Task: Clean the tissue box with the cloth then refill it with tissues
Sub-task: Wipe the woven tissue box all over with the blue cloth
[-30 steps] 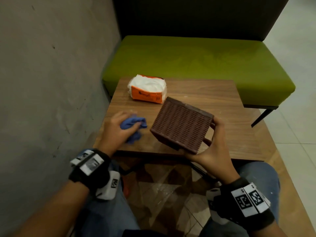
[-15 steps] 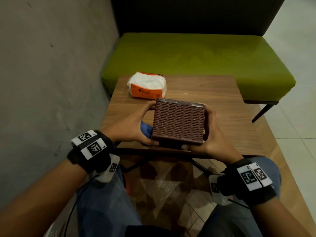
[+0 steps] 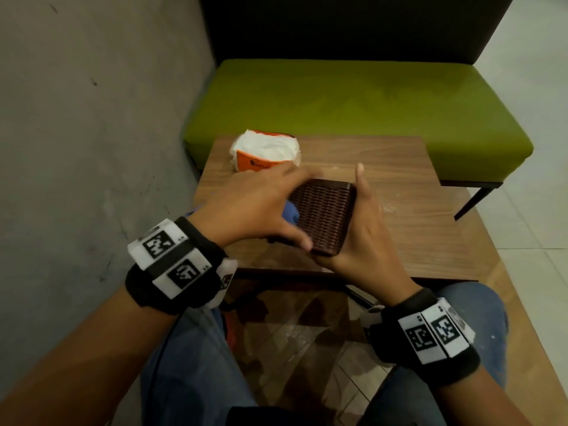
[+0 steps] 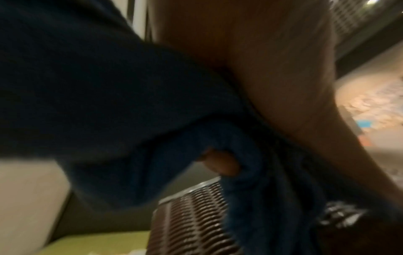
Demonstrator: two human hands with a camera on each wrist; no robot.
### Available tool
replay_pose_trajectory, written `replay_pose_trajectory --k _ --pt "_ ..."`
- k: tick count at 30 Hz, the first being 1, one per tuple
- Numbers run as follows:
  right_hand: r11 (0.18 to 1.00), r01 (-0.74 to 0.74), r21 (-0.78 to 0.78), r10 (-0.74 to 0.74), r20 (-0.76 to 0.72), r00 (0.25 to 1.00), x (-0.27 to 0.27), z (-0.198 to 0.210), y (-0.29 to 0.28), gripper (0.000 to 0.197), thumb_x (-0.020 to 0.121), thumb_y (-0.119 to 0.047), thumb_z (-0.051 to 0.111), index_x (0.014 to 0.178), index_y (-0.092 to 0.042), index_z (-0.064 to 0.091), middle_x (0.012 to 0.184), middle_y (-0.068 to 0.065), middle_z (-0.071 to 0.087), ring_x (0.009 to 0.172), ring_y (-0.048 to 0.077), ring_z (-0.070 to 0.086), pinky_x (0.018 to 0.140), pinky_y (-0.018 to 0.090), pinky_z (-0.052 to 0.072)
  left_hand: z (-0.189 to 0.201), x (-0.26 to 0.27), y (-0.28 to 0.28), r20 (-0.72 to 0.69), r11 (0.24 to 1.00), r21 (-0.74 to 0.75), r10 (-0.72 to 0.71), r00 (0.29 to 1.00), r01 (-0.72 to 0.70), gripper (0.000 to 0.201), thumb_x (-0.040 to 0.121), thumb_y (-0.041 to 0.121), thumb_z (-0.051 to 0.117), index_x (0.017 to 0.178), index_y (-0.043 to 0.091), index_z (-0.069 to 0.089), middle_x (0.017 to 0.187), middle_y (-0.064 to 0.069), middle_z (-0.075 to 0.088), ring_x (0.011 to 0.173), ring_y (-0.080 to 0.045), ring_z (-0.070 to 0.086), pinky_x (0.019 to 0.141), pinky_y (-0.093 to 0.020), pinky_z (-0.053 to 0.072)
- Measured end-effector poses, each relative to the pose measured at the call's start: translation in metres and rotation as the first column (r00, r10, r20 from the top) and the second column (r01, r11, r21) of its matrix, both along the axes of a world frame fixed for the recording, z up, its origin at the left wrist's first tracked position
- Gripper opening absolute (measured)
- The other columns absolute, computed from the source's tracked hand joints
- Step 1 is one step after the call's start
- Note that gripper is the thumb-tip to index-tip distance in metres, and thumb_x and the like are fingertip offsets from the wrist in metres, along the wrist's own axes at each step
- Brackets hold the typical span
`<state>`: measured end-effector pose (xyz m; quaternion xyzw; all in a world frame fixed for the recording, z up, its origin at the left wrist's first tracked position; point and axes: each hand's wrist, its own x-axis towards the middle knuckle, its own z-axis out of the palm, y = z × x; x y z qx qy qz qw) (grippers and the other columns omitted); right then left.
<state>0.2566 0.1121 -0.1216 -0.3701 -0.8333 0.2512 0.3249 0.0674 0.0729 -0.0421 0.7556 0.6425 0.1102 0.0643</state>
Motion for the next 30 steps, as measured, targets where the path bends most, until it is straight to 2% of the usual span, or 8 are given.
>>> replay_pose_trajectory --k 3,6,8,12,15,19,26,30 --pt "0.999 0.043 -0.013 -0.043 -0.057 0.997 0.005 -0.002 -0.004 0.113 0.059 -0.043 0.085 0.146 -0.006 0.023 0.132 0.007 0.041 0.121 0.020 0.045 0.096 0.032 0.045 0.004 -0.007 -0.001 0.766 0.959 0.153 0.038 0.641 -0.239 0.058 0.066 0.064 0.069 0.118 0.045 0.049 0.103 0.006 0.061 0.093 -0.010 0.063 0.081 -0.034 0.053" --pt "0.996 0.074 -0.040 -0.077 -0.093 0.993 -0.001 -0.004 -0.009 0.099 0.055 -0.040 0.087 0.134 -0.009 0.036 0.121 -0.005 0.043 0.112 0.010 0.047 0.086 0.023 0.044 0.002 0.012 0.005 0.991 0.941 0.076 -0.034 0.132 -0.331 0.053 0.082 0.055 0.053 0.131 0.034 0.047 0.132 -0.001 0.054 0.118 -0.013 0.056 0.097 -0.035 0.049" --pt "0.995 0.069 -0.072 -0.075 -0.092 0.993 -0.009 -0.007 -0.009 0.094 0.052 -0.044 0.084 0.129 -0.012 0.041 0.121 -0.002 0.048 0.112 0.012 0.051 0.089 0.030 0.047 0.001 0.037 0.006 0.999 0.929 0.036 -0.043 -0.010 -0.369 0.047 0.090 0.044 0.050 0.133 0.026 0.047 0.142 0.001 0.046 0.128 -0.011 0.048 0.104 -0.032 0.043" --pt "0.985 0.067 -0.158 -0.087 -0.126 0.988 -0.009 -0.017 -0.005 0.109 0.054 -0.068 0.073 0.141 -0.014 0.035 0.137 0.002 0.047 0.124 0.013 0.051 0.100 0.032 0.046 -0.019 0.063 -0.008 0.824 0.844 0.308 -0.006 0.566 -0.439 0.038 0.091 0.036 0.055 0.127 0.024 0.055 0.138 -0.007 0.037 0.132 -0.013 0.036 0.112 -0.025 0.030" --pt "0.986 0.083 -0.142 -0.119 -0.261 0.958 0.003 -0.011 -0.003 0.092 0.061 -0.059 0.073 0.135 -0.032 0.025 0.138 0.006 0.044 0.121 0.021 0.052 0.097 0.035 0.048 -0.040 0.059 -0.026 0.361 0.903 0.421 -0.075 0.929 -0.091 0.055 0.086 0.046 0.059 0.136 0.024 0.049 0.152 -0.012 0.020 0.142 -0.026 0.018 0.117 -0.041 0.019" --pt "0.996 0.093 -0.013 -0.094 -0.143 0.985 0.003 -0.012 -0.004 0.090 0.070 -0.053 0.070 0.141 -0.018 0.029 0.139 0.005 0.041 0.124 0.015 0.045 0.095 0.009 0.033 -0.047 0.048 -0.031 0.150 0.930 0.350 -0.173 0.973 0.111 0.070 0.082 0.054 0.061 0.141 0.020 0.042 0.156 -0.011 0.019 0.145 -0.031 0.009 0.117 -0.047 0.015" --pt "0.991 0.129 -0.017 -0.130 -0.078 0.988 -0.005 -0.010 -0.018 0.104 0.052 -0.041 0.088 0.135 -0.006 0.037 0.125 0.003 0.046 0.113 0.017 0.049 0.082 0.026 0.045 -0.044 0.026 0.001 0.448 0.911 0.348 0.047 0.893 -0.222 0.037 0.088 0.033 0.057 0.121 0.017 0.062 0.140 -0.007 0.047 0.136 -0.025 0.034 0.112 -0.040 0.030" --pt "0.988 0.140 -0.062 -0.145 -0.091 0.985 -0.005 -0.014 -0.014 0.087 0.068 -0.051 0.065 0.138 -0.006 0.039 0.134 0.010 0.047 0.120 0.015 0.046 0.098 0.005 0.029 -0.054 0.061 -0.020 0.366 0.919 0.394 -0.160 0.917 0.003 0.037 0.086 0.023 0.063 0.121 0.011 0.063 0.140 -0.012 0.048 0.136 -0.029 0.034 0.114 -0.036 0.027"
